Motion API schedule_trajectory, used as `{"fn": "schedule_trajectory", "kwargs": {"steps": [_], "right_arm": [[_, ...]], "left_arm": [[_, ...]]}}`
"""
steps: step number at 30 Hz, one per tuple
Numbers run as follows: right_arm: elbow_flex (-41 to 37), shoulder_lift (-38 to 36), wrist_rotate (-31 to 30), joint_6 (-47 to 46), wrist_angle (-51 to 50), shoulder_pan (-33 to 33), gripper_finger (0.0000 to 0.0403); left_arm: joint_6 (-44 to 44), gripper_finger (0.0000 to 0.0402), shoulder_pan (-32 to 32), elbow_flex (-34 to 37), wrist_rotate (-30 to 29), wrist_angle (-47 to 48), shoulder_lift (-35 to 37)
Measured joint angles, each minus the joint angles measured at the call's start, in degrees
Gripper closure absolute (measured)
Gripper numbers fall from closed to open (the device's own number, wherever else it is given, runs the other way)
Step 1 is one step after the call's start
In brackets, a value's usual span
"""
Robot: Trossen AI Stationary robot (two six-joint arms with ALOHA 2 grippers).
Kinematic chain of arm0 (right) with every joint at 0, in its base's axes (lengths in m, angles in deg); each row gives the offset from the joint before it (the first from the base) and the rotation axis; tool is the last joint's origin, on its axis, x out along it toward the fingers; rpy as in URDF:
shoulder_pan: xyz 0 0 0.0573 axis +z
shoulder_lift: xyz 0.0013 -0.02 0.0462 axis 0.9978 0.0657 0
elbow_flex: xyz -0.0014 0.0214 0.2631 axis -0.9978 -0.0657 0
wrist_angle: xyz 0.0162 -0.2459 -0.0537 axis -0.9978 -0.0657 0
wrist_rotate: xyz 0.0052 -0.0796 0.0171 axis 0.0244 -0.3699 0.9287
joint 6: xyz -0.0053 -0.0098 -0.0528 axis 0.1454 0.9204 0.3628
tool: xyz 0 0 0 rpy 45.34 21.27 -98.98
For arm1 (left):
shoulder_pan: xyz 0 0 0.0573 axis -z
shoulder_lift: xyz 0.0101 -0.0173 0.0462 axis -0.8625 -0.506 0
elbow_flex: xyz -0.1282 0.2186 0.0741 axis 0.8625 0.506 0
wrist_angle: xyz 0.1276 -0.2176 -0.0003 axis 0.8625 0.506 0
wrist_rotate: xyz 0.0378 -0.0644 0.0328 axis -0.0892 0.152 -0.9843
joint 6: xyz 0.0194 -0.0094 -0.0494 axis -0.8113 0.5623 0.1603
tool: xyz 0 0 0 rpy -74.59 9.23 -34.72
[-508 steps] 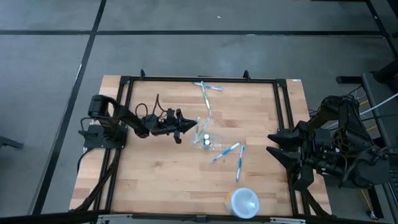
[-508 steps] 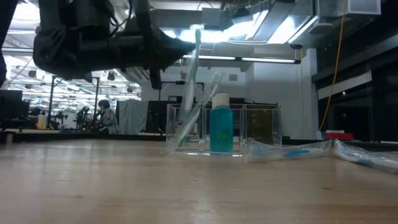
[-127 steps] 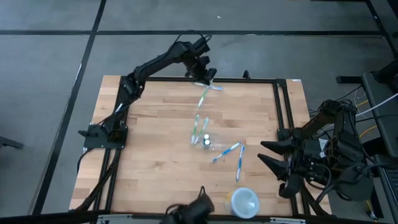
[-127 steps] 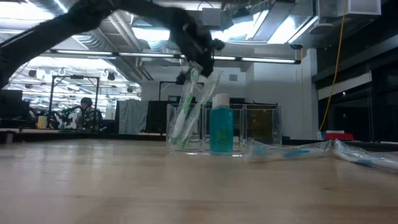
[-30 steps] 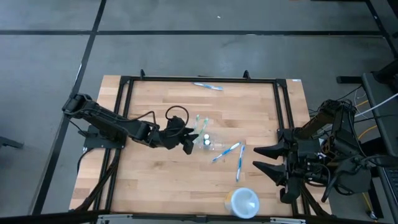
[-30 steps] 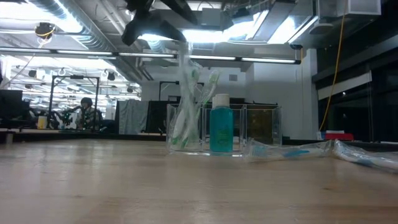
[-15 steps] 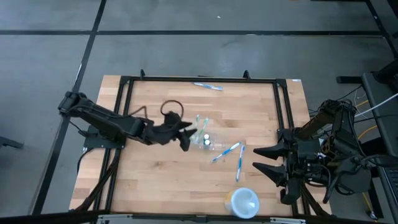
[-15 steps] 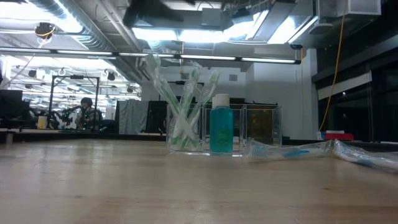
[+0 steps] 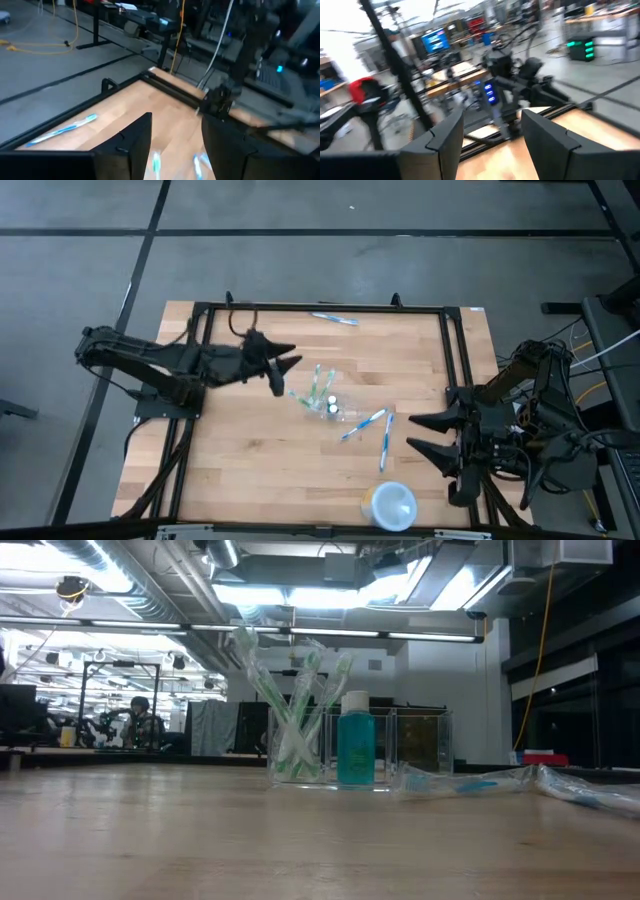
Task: Pick & Place toothbrushing station
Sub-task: Put the top blue toothbrush into the transparent organizer
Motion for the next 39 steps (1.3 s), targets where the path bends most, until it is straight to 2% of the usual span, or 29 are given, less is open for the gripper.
{"fn": "schedule_trajectory", "kwargs": {"steps": [4,7,9,12,16,18,20,24,26,30,34,39], "right_arm": [[0.0,0.0,-5.41,0.24,-1.54,-0.64,0.0202],[0.01,-0.01,-5.12,-0.96,-6.01,-1.72,0.0202],[0.0,-0.02,-3.03,-6.09,-11.68,-3.16,0.0202],[0.0,0.12,2.1,-18.99,-25.38,-6.44,0.0201],[-1.45,0.85,12.89,-39.38,-48.69,-12.3,0.0201],[-3.94,0.27,17.23,-45.4,-55.71,-15.01,0.0201],[-6.7,-1.98,20.29,-47.26,-58.74,-18.42,0.0201],[-11.27,-9.35,20.5,-43.49,-55.27,-25.87,0.0201],[-13.47,-13.29,20.95,-40.14,-49.81,-30.28,0.0201],[-16.59,-18.83,26.23,-29.68,-36.13,-41.98,0.0201],[-17.29,-18.5,38.35,-16.81,-27.58,-54.5,0.0201],[-17.38,-13.66,57.08,-8.06,-31.51,-70.17,0.0201]], "left_arm": [[-1.58,0.0247,-3.96,0.07,8.44,-3.37,2.28],[-9.5,0.0255,-3.95,0.07,13.66,-12.42,3.55],[-13.78,0.0258,-2.82,0.0,15.39,-18.62,3.85],[-18.88,0.026,-0.6,0.0,13.71,-23.85,4.25],[-23.91,0.0259,2.46,0.04,8.23,-24.01,5.42],[-25.95,0.0259,3.83,0.02,6.16,-23.66,6.71],[-27.92,0.0259,5.13,0.02,4.78,-23.77,8.06],[-30.93,0.026,7.36,0.02,2.15,-23.44,10.81],[-32.27,0.0259,8.41,0.02,1.24,-23.03,12.13],[-34.16,0.0259,9.86,0.0,-1.27,-22.17,14.02],[-35.03,0.0261,10.37,0.0,-0.83,-20.93,15.2],[-34.85,0.0258,10.44,0.0,1.29,-19.49,16.75]]}}
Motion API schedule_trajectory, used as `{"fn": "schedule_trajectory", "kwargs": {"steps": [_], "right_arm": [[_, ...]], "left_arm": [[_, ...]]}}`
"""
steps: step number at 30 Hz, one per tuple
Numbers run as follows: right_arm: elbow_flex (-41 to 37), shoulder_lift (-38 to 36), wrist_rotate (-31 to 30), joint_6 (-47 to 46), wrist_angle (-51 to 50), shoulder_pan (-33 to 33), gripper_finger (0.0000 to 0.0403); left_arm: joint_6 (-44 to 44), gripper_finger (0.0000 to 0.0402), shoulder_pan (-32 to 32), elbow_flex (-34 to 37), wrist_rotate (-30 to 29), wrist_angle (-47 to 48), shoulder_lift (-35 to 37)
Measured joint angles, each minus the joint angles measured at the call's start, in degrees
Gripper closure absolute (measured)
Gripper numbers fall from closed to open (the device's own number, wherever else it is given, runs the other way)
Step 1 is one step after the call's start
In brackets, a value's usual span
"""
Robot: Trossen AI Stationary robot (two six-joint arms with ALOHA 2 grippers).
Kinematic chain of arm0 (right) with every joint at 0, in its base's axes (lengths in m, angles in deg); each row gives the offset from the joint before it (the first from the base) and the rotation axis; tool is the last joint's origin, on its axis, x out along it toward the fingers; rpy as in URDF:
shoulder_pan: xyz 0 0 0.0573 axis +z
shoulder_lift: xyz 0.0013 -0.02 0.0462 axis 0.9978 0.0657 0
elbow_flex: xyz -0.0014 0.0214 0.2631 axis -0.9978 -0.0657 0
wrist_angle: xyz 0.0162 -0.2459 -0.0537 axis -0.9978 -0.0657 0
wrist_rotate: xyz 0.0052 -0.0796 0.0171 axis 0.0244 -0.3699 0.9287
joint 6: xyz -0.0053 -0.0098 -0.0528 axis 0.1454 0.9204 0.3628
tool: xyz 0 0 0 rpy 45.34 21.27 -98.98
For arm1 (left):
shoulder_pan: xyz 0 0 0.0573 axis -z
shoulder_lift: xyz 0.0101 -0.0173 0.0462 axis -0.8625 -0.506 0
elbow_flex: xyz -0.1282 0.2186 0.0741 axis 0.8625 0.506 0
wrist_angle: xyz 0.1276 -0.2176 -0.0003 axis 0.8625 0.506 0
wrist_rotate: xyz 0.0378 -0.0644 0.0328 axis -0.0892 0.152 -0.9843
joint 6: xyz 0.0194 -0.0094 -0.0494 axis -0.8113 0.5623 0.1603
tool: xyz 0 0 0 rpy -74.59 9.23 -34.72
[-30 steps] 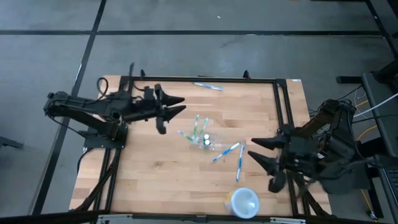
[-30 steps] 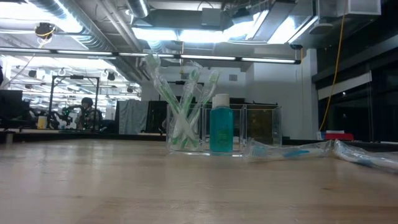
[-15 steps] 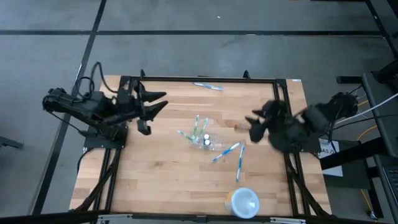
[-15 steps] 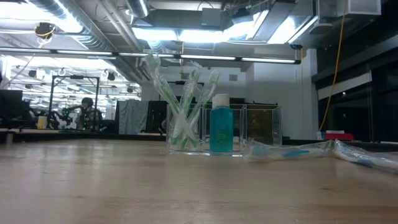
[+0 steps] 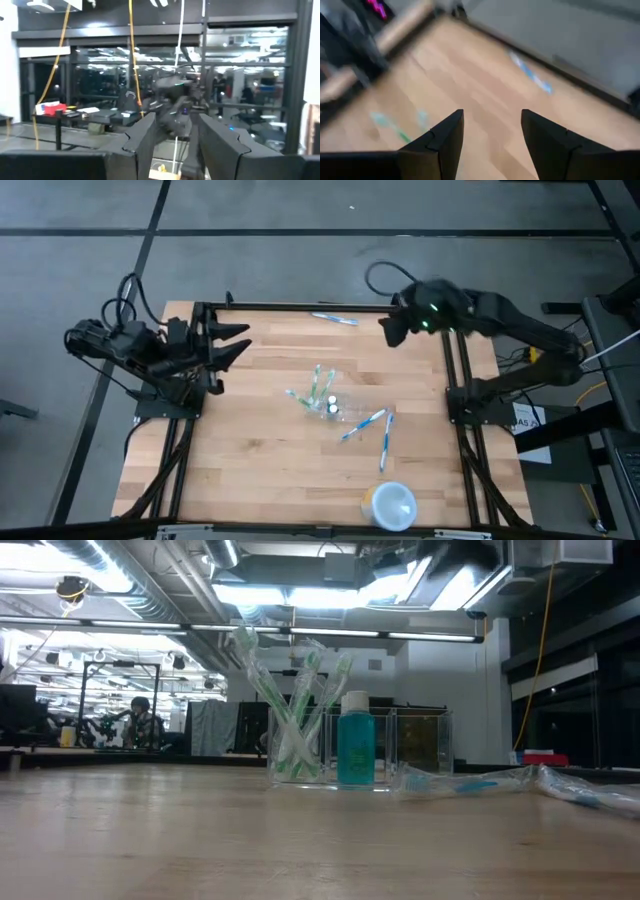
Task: Pick & Place toothbrushing station
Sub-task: Put the top blue toothbrush into the transparent organizer
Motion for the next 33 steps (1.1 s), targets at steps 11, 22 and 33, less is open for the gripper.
{"fn": "schedule_trajectory", "kwargs": {"steps": [11,22,33], "right_arm": [[0.0,18.29,21.34,33.54,-14.1,-20.31,0.0201],[0.0,22.04,33.73,42.75,-5.71,-26.32,0.0202],[0.09,11.74,29.65,40.45,-12.14,-24.82,0.0202]], "left_arm": [[7.57,0.0263,-1.31,-0.02,-12.48,28.94,3.94],[21.83,0.0269,-15.54,10.73,15.99,24.48,6.34],[25.86,0.0303,-41.9,35.28,47.45,-5.71,12.54]]}}
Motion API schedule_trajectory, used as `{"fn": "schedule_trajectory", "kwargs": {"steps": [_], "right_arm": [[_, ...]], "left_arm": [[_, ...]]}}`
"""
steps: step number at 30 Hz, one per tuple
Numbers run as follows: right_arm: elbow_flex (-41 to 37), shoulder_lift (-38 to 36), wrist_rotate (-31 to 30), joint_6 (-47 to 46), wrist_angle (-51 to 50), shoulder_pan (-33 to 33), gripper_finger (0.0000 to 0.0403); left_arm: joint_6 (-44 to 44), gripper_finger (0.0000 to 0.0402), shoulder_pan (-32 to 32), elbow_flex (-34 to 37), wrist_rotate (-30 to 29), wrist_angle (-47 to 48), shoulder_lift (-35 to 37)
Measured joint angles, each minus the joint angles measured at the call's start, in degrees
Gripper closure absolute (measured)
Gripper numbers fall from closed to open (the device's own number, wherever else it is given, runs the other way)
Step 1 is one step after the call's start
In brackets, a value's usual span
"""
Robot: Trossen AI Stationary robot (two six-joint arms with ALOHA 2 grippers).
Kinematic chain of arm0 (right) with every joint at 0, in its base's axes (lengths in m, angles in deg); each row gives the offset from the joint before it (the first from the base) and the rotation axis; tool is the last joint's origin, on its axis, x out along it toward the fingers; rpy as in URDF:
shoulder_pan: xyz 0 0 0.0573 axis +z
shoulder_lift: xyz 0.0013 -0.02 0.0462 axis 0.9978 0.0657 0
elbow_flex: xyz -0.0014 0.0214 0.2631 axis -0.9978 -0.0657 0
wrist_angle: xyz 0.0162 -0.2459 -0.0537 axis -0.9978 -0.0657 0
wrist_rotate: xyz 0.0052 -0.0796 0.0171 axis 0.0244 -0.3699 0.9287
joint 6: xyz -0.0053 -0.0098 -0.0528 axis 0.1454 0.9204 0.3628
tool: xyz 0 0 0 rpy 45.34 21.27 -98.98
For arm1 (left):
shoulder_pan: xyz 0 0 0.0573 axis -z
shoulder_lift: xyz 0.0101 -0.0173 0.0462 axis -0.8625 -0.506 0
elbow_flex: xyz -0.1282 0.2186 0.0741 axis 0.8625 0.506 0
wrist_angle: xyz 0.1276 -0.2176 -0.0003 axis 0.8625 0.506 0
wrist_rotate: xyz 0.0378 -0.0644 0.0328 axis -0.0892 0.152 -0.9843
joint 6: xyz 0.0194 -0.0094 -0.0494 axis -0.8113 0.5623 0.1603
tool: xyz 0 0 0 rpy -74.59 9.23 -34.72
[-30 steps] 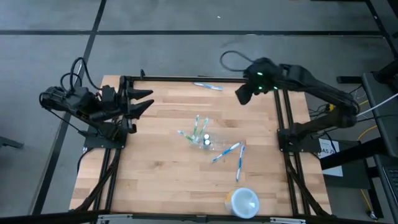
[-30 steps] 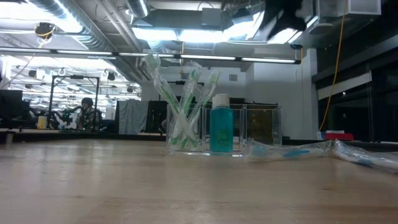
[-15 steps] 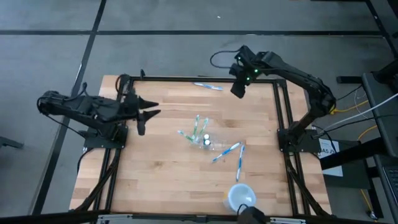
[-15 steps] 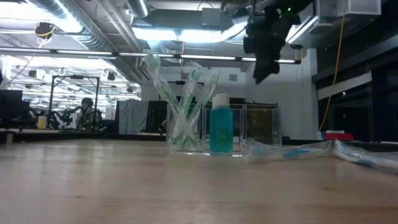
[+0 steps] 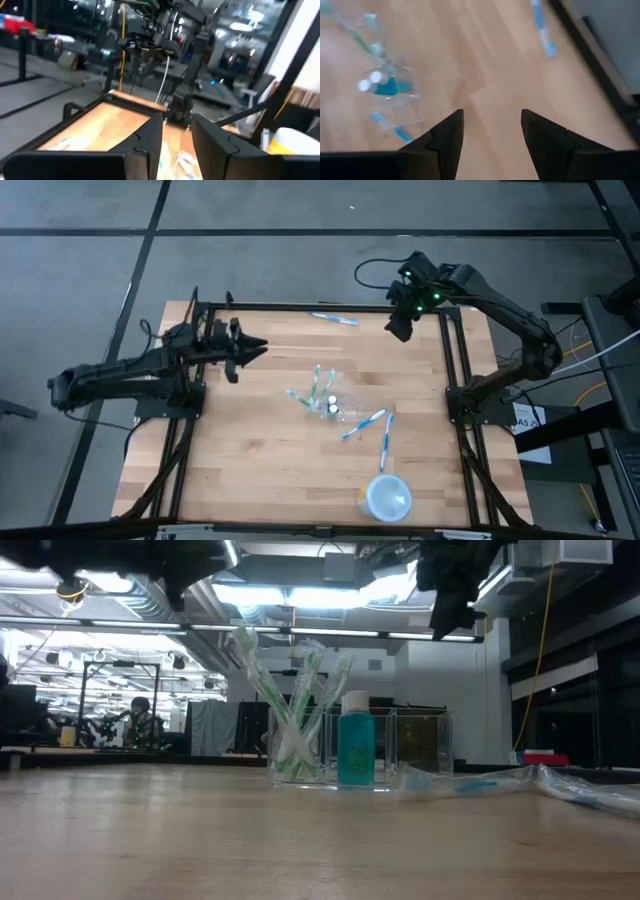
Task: Pick & Place toothbrushing station
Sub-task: Put the top blue toothbrush into the transparent organizer
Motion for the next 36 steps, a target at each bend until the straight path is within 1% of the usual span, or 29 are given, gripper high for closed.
{"fn": "schedule_trajectory", "kwargs": {"steps": [2,4,8,10,12,14,17,19,21,23,24,29,32,33,36], "right_arm": [[0.0,-1.51,-2.77,0.35,0.25,0.18,0.0202],[0.02,-2.29,-4.34,0.07,0.02,-0.31,0.0202],[0.02,-1.71,-4.57,-0.99,-1.39,-2.87,0.0202],[0.02,-0.79,-4.57,-0.93,-1.39,-3.63,0.0202],[0.73,0.44,-4.56,0.17,-1.78,-3.93,0.0202],[2.59,1.6,-4.71,1.26,-2.11,-4.17,0.0202],[7.16,4.32,-4.81,3.55,-3.49,-5.85,0.0202],[11.82,7.36,-4.21,4.77,-6.78,-7.47,0.0202],[16.87,11.56,-3.61,6.33,-12.54,-8.8,0.0202],[21.48,16.38,-4.27,8.79,-18.26,-9.11,0.0202],[23.28,18.52,-4.81,8.63,-19.41,-8.51,0.0202],[32.84,24.95,-3.7,3.74,-18.65,-7.73,0.0202],[38.77,30.71,-5.51,0.02,-21.53,-7.26,0.0202],[40.39,32.45,-6.33,-2.02,-20.91,-6.84,0.0202],[45.05,35.31,-6.2,-9.75,-21.5,-5.99,0.0201]], "left_arm": [[0.67,0.0306,-0.32,4.85,-0.33,-1.84,4.23],[2.39,0.0308,0.03,9.89,-3.18,-2.37,9.05],[7.03,0.0309,2.6,20.5,-8.1,-9.74,18.0],[9.16,0.0309,4.35,24.61,-11.45,-11.35,21.44],[9.92,0.0309,6.5,24.56,-14.49,-4.55,23.7],[9.28,0.0309,8.79,24.74,-15.88,-4.06,24.62],[8.76,0.0309,11.94,24.76,-19.59,-2.64,24.78],[9.21,0.0309,13.68,24.76,-21.49,-1.6,24.22],[10.21,0.0309,15.16,24.76,-23.89,-0.79,23.83],[10.79,0.0309,16.47,24.76,-26.14,-0.48,23.08],[10.85,0.0308,17.11,24.76,-27.08,-0.39,22.85],[11.34,0.0307,19.72,24.76,-30.87,-0.46,22.15],[11.99,0.0309,20.92,24.76,-32.69,-0.46,22.03],[12.14,0.031,21.29,24.76,-33.11,-0.48,22.04],[12.18,0.031,22.23,24.76,-33.97,-0.47,22.04]]}}
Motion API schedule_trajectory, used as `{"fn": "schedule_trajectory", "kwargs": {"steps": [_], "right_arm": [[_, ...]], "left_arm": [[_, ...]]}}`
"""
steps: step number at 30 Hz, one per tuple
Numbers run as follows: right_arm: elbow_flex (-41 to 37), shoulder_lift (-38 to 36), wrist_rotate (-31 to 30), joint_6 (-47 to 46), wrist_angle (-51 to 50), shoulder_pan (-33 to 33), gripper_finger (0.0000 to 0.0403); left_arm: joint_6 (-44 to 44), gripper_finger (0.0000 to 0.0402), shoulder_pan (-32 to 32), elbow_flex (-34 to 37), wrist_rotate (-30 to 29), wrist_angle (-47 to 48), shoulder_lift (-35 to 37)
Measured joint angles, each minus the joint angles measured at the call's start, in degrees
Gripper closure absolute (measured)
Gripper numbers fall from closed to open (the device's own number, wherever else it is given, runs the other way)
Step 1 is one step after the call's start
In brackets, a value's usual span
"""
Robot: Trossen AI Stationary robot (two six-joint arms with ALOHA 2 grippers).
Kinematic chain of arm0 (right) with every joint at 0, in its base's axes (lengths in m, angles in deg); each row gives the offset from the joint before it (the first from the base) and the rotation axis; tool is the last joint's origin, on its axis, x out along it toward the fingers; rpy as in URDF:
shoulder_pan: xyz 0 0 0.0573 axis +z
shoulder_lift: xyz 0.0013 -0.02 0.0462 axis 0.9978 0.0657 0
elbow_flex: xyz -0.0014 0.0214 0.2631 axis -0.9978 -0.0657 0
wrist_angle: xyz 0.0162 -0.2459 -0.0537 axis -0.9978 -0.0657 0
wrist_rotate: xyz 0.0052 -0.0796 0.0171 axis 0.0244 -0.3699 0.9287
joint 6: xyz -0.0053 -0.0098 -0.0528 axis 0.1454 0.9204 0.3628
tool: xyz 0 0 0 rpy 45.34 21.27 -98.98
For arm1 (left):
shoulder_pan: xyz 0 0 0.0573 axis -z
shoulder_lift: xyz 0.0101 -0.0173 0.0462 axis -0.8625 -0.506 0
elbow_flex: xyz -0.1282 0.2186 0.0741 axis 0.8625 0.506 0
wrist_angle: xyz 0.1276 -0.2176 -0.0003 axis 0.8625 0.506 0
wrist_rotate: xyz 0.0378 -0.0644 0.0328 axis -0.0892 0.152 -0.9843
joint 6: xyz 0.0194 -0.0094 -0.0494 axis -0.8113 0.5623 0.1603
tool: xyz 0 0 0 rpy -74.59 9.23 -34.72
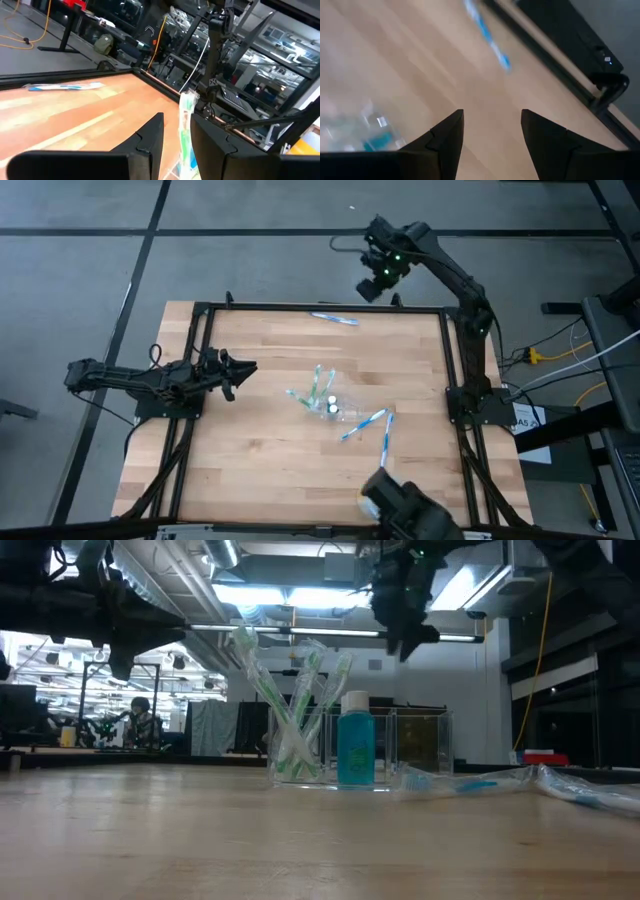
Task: Pick & Place toothbrushing station
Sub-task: Put the top blue toothbrush into the transparent organizer
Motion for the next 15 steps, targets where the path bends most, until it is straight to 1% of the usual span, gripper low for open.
{"fn": "schedule_trajectory", "kwargs": {"steps": [2,5,8,10,12,15], "right_arm": [[2.73,1.57,0.15,-4.91,0.64,0.85,0.0201],[2.45,2.71,-0.38,-11.89,1.19,2.43,0.0201],[2.44,3.24,1.86,-20.41,0.75,3.64,0.0201],[2.36,3.61,5.03,-25.98,4.33,4.32,0.0201],[2.38,3.57,6.72,-29.74,9.91,5.74,0.0201],[2.39,3.47,9.5,-31.78,13.62,7.41,0.0201]], "left_arm": [[0.19,0.031,0.63,0.0,-0.11,0.0,0.0],[1.01,0.0311,1.66,0.0,-0.09,0.01,0.0],[1.5,0.031,2.74,0.0,-0.1,0.01,0.0],[1.52,0.0309,3.31,0.0,-0.11,-0.07,0.0],[1.52,0.0309,4.02,0.0,-0.11,-0.47,0.0],[1.52,0.0311,5.25,0.0,-0.09,-0.82,0.0]]}}
